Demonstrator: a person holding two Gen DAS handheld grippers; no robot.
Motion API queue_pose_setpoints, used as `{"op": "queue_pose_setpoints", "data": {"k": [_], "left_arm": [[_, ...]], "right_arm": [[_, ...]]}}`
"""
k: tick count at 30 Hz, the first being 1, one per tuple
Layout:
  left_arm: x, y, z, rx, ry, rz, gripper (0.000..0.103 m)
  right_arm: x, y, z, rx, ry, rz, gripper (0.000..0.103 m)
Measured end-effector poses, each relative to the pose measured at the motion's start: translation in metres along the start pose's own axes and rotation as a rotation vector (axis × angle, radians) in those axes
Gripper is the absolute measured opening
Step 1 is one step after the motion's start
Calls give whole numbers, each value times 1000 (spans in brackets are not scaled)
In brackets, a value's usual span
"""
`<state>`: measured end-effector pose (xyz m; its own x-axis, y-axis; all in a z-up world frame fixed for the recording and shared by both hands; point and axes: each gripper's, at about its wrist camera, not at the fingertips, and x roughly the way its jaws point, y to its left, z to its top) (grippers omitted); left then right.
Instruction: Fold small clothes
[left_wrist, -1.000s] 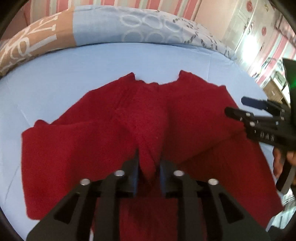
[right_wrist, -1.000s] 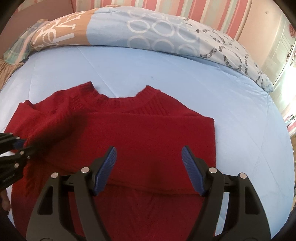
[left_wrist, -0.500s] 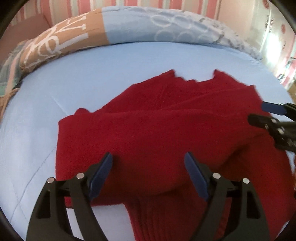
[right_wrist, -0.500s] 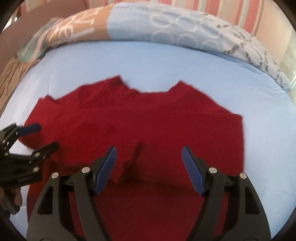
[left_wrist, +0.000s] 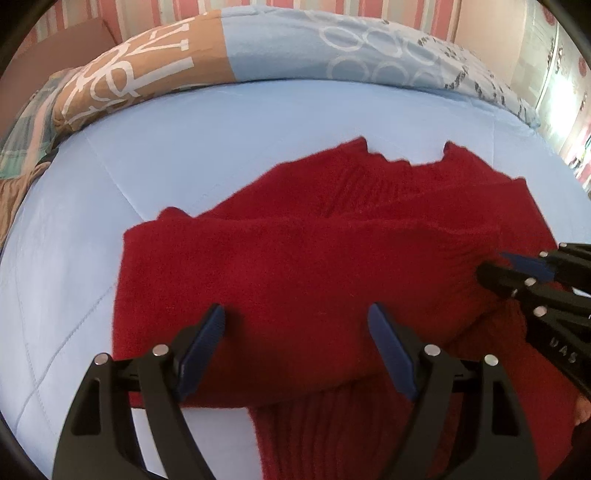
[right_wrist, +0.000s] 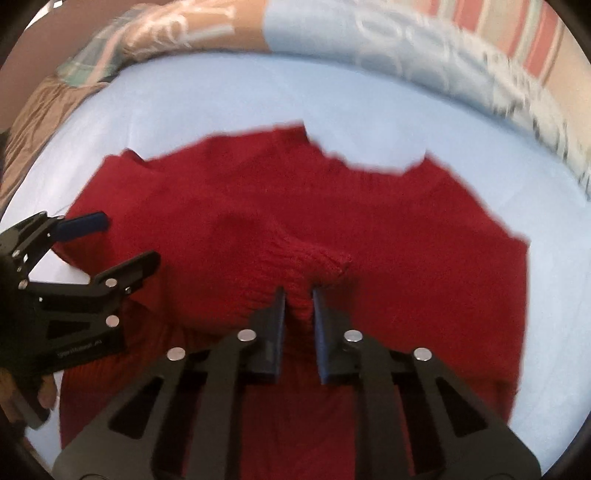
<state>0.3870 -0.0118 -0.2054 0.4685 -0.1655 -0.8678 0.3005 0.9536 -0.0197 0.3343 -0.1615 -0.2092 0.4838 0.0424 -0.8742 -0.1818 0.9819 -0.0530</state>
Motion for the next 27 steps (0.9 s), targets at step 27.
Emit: {"op": "queue_pose_setpoints", "data": {"k": [27], "left_arm": [[-1,-4,27,-1,0,83,81]], "right_arm": [[-2,-153,-36,127,-40,-221,13]]}}
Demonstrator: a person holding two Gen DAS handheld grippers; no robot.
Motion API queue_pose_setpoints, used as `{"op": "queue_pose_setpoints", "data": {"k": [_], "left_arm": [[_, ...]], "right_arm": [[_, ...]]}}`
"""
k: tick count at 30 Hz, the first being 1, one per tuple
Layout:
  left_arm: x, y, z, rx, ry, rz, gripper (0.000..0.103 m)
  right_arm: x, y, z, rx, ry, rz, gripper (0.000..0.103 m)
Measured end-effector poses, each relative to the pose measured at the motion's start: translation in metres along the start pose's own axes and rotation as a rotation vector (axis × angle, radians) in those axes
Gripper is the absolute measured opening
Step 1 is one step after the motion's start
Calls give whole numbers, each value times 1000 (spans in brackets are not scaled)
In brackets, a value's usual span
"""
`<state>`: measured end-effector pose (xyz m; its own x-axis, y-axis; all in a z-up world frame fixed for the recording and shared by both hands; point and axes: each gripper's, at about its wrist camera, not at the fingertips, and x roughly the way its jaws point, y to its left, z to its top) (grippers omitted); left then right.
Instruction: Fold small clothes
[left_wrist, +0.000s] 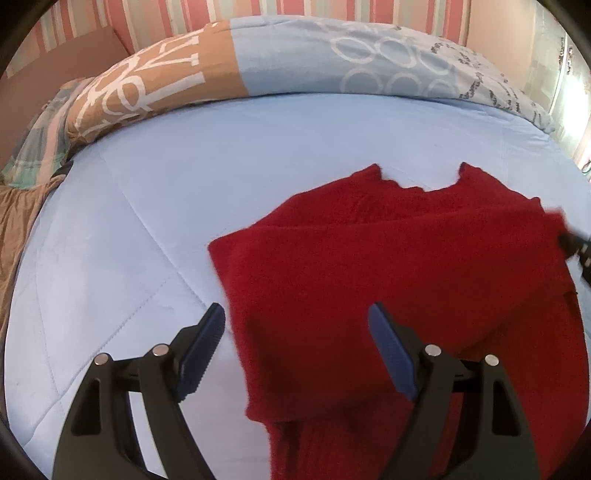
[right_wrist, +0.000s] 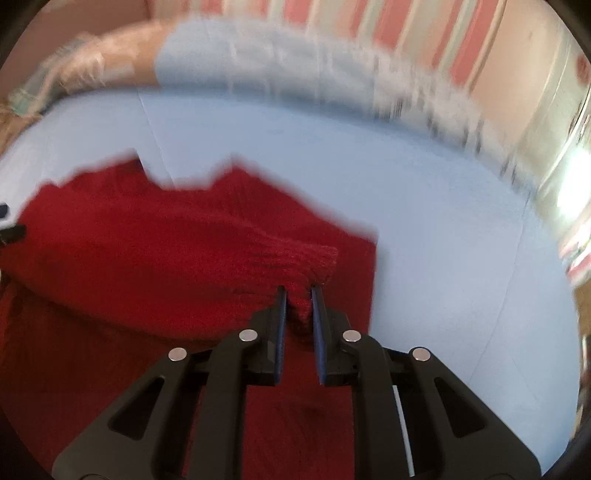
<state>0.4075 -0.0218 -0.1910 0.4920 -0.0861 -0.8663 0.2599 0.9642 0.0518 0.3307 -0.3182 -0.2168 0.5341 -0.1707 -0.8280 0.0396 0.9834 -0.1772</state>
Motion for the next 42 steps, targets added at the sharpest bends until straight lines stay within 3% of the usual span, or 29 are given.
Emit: {"op": "queue_pose_setpoints", "data": {"k": [3,4,6,8,9,11,12,13,15,17,20,21,27,30,33,36,37,39,42], "left_arm": [[0,4,4,-11,5,3,80],[-2,5,5,-10,-1,-1,81],[-10,4,9,7,-20,0,81],[-13,2,10,27,-26,3,81],[-13,1,10,36,-27,2,81],[-10,-1,8,43,-19,-1,81],[-8,-1,7,40,-14,-5,81],[-6,-1,7,34,-6,-11,81],[-2,-4,5,24,5,-21,81],[1,-9,3,23,11,-25,81],[6,-16,1,44,21,-17,81],[6,-17,1,54,21,-10,81],[-2,-18,3,87,-10,15,81],[-2,-13,4,69,-12,14,81],[2,-10,2,53,0,5,81],[11,-9,-2,50,23,17,81],[12,-8,-3,46,26,19,81],[6,-7,-2,37,5,10,81],[2,-11,5,49,-13,-7,82]], "right_arm": [[7,-15,-8,79,33,-10,13],[3,-21,-9,97,14,-54,0],[-6,-38,-7,143,-17,-101,1],[-11,-61,-4,206,-38,-80,1],[-9,-65,-2,213,-25,-40,4],[-3,-73,2,248,-7,129,15],[-6,-72,4,248,-20,164,36],[-8,-65,7,226,-27,189,46],[-2,-50,7,175,1,185,46],[13,-34,9,141,48,169,43],[18,-24,4,135,63,149,21],[12,-22,5,118,32,123,7],[-20,-21,7,24,-128,-9,6],[-4,-36,3,79,-79,-47,6],[17,-42,-8,124,3,-7,6],[15,-45,-11,146,6,24,15],[8,-48,-10,165,-10,43,32],[-10,-46,-7,168,-69,58,47],[-16,-28,1,89,-90,84,48]]}}
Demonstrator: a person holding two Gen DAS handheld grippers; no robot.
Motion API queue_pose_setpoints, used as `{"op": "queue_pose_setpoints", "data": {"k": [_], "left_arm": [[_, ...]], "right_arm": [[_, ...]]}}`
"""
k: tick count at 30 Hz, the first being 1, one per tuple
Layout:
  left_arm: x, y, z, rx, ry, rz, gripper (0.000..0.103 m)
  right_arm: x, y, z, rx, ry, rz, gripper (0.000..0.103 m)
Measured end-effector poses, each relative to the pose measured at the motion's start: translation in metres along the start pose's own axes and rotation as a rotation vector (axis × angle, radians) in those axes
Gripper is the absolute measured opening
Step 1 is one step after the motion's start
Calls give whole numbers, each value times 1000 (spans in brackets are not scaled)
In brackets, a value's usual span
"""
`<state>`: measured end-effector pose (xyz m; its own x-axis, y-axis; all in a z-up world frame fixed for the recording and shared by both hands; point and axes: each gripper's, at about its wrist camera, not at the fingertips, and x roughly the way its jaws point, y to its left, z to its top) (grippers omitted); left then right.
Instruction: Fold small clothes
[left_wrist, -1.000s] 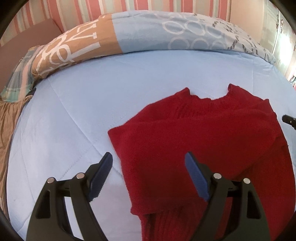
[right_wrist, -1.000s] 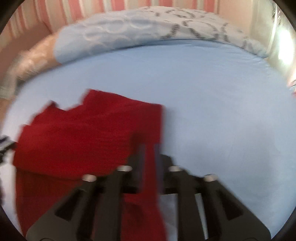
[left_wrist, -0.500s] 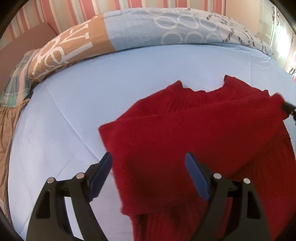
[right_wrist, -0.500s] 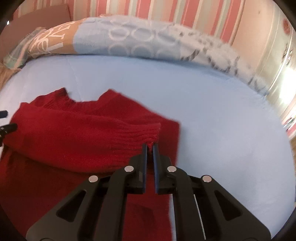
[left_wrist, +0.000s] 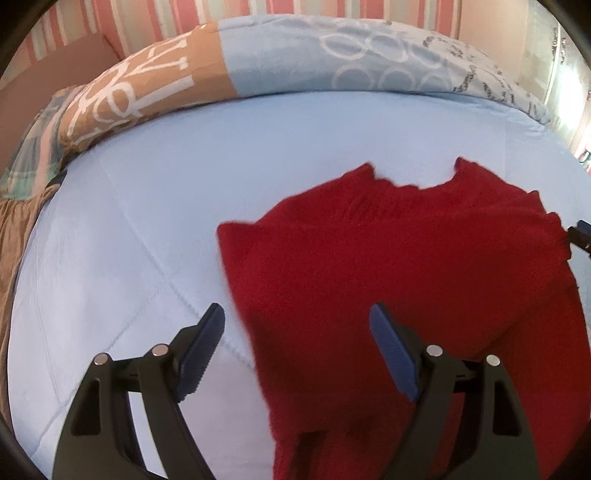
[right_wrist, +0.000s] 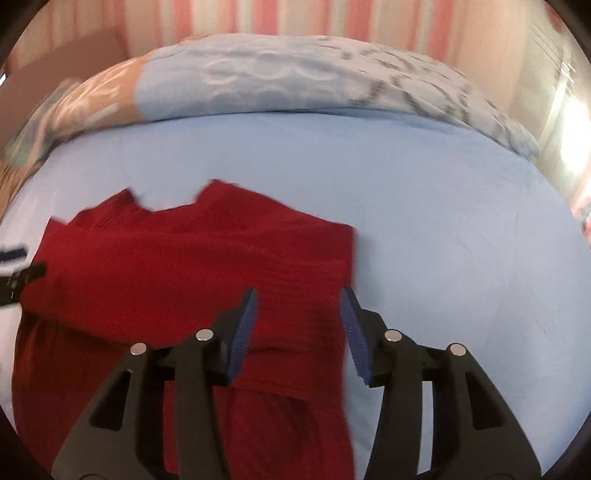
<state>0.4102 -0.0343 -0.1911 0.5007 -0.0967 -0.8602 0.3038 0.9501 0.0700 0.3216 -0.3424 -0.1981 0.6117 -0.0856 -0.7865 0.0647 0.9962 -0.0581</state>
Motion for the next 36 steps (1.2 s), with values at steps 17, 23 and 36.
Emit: {"op": "queue_pose_setpoints", "data": {"k": [17,23,36], "left_arm": [[28,6,17,-18,50,-46,91],[0,-12,-28,-25,59,-9,97],[5,-10,-46,-81,78,-12,101]], "right_arm": [[36,14,11,-28,54,65,50],[12,23,-31,-46,96,56,70],[7,23,-48,-34,90,87,73]]}}
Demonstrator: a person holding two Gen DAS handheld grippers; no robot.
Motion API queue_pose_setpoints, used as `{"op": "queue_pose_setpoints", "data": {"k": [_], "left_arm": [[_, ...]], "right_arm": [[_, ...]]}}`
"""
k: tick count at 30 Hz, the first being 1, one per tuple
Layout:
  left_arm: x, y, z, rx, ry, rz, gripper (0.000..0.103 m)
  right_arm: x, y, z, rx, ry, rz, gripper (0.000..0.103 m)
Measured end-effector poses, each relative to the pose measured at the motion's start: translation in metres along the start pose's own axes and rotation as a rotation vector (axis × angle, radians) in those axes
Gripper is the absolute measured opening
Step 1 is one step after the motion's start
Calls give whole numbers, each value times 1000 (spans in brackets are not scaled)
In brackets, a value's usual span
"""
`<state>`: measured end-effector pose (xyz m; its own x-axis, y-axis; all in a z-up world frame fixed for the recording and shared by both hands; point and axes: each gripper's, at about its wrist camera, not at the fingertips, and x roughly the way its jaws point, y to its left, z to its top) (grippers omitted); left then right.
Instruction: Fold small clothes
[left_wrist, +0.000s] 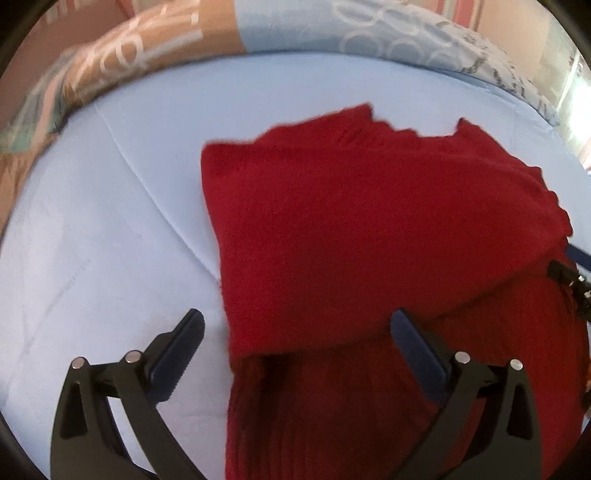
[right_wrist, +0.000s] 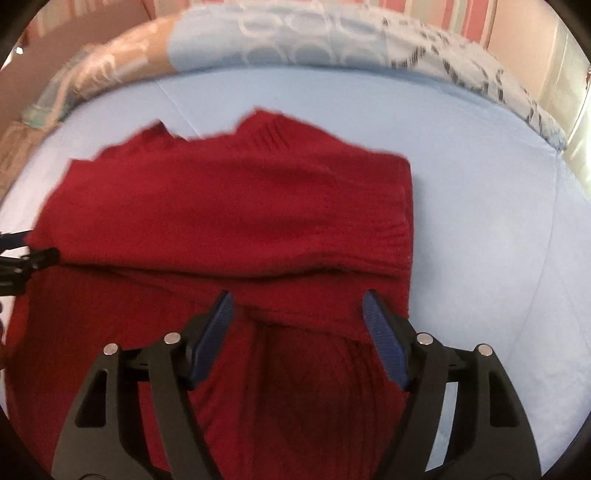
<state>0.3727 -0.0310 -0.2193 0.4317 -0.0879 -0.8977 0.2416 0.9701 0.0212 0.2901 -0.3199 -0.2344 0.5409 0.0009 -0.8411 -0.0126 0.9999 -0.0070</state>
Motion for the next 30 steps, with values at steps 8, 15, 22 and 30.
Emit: {"op": "queue_pose_setpoints", "data": {"k": [8,15,22,30], "left_arm": [[-29,-7,-53,-26,-41,-6,101],[-55,-15,-120,-31,-41,24,101],[-80,-15,-161,0,-69,59,101],[-103,3,-216,-41,-81,45,101]], "right_arm": [[-43,18,-41,-11,-64,-10,72],[-70,21,-90,-31,-77,-16,72],[-95,16,-127,-29,-113,-46,72],[-127,15,-165,-66,-143,-68,72]]}}
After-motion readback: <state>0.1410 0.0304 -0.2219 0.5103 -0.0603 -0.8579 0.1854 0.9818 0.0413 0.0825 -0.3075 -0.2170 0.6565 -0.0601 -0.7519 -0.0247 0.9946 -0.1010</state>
